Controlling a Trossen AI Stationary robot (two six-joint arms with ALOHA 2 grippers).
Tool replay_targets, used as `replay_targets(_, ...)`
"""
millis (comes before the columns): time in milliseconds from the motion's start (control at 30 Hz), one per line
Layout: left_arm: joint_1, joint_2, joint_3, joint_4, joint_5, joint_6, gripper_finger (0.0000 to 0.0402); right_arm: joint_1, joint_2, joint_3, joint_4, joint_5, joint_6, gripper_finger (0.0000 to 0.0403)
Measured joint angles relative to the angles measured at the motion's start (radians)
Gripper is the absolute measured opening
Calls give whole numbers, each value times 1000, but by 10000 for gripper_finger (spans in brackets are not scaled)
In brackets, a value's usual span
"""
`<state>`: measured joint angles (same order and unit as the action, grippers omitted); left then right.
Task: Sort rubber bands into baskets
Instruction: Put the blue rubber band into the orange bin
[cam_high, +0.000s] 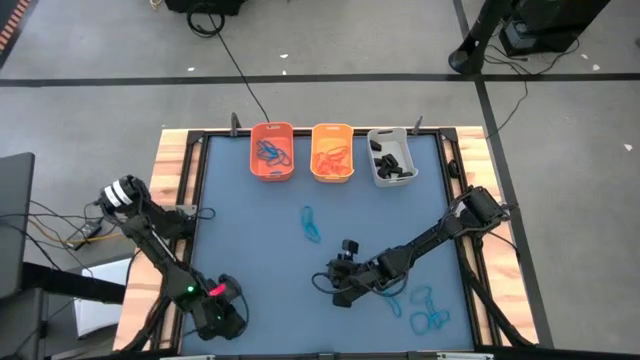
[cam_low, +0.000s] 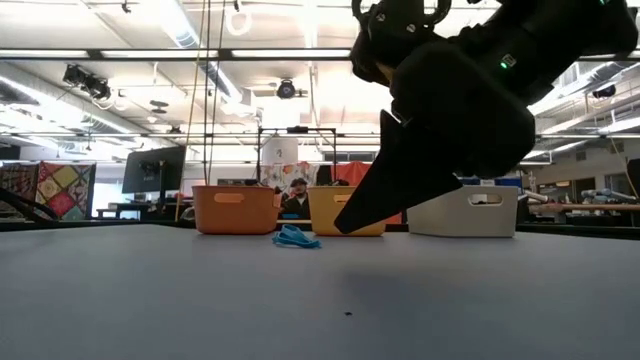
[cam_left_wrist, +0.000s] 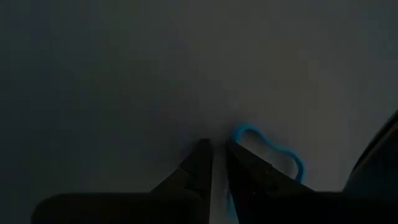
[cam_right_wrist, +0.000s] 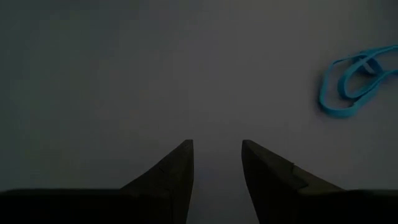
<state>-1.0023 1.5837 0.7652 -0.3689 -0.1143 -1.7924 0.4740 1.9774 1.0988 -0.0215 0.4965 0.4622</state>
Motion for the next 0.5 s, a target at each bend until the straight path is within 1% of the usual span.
replay_targets(133,0,45,72,-73,4,0,53,-6,0,0,1,-3,-29,148)
replay_targets(300,-1,95,119,-107,19,-17,53,-9,0,0,3,-9,-70,148)
replay_targets(400,-6,108,142,-136,23,-15,53,-11,0,0,5,9,-87,148)
replay_targets(467,-8,112,175,-214,18,-14,53,-13,0,0,6,8,-90,148)
replay_targets(500,-9,112,195,-279,7,-14,53,-14,0,0,6,7,-97,148)
